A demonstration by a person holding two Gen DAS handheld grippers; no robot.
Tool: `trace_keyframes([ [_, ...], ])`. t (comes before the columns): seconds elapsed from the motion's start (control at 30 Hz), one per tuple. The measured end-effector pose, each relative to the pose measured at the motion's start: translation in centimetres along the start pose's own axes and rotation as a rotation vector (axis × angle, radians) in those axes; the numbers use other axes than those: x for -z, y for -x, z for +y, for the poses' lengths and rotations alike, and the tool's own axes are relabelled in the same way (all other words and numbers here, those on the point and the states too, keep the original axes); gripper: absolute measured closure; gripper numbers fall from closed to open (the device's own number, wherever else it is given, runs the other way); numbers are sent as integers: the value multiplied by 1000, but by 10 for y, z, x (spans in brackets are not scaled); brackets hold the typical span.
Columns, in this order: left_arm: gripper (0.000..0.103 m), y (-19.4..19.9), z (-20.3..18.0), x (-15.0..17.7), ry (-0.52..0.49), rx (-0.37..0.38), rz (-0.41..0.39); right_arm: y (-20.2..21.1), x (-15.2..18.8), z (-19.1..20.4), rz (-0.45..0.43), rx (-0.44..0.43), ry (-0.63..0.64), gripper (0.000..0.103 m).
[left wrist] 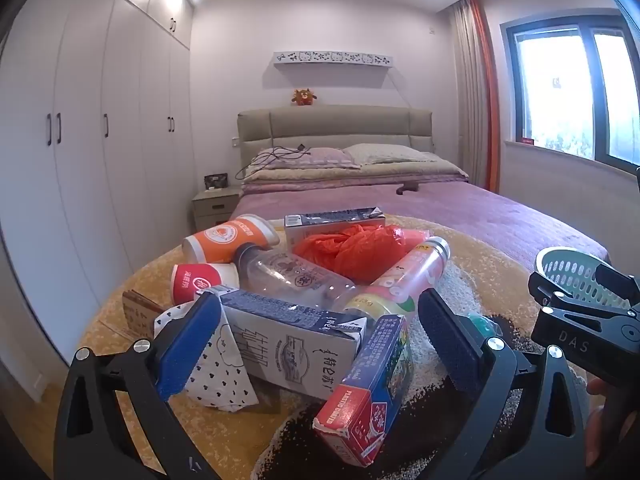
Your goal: Collect trash
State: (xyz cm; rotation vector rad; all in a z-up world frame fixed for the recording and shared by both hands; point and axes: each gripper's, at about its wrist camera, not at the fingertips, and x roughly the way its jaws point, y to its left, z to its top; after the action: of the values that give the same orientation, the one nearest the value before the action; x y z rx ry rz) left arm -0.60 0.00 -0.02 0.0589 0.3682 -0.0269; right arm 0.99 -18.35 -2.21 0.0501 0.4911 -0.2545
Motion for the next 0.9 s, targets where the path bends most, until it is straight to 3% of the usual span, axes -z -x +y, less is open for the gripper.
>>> trace_keyframes([
  [0.9, 7, 2, -1, 0, -1, 1, -2, 5, 1, 1, -9, 14, 4, 8],
])
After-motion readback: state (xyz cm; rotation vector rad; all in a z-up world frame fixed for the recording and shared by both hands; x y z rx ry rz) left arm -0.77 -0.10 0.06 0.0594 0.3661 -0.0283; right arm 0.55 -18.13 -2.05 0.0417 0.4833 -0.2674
